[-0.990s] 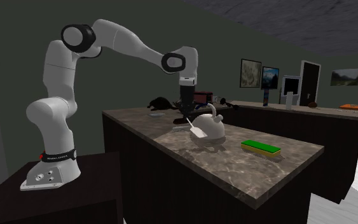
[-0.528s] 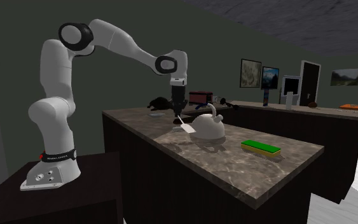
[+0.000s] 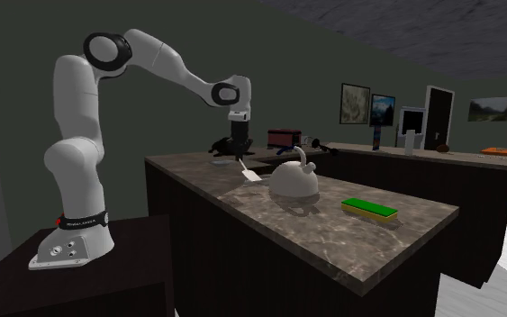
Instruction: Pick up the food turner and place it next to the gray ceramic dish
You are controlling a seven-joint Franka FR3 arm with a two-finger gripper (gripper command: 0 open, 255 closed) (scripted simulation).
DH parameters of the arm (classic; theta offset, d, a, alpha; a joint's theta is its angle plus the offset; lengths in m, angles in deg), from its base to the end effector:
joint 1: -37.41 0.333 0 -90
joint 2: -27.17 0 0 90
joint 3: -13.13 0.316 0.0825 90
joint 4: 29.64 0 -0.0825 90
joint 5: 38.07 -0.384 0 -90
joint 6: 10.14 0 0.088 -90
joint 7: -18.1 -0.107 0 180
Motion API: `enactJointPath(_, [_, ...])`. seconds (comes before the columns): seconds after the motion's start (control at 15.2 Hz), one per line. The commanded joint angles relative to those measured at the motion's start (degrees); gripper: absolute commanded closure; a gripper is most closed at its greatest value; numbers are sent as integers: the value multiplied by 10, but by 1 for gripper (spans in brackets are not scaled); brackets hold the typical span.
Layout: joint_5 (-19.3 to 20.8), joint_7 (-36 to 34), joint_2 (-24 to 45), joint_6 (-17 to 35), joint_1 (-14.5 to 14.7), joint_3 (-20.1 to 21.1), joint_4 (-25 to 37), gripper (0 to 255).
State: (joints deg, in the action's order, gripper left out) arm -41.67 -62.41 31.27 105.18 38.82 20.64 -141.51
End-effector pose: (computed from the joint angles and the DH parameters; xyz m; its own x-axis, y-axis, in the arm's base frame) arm 0.5657 0.0913 0.4408 0.2890 -0.9550 -0.0668 -0.9571 -0.2897 0.0007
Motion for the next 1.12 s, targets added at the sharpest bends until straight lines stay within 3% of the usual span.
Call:
enactJointPath(0.0, [0, -26, -5, 6, 14, 12, -9, 255])
enactJointPath(0.53, [6, -136, 6, 12, 71, 62, 2, 255])
enactJointPath(1.06, [27, -250, 51, 7, 133, 107, 56, 255])
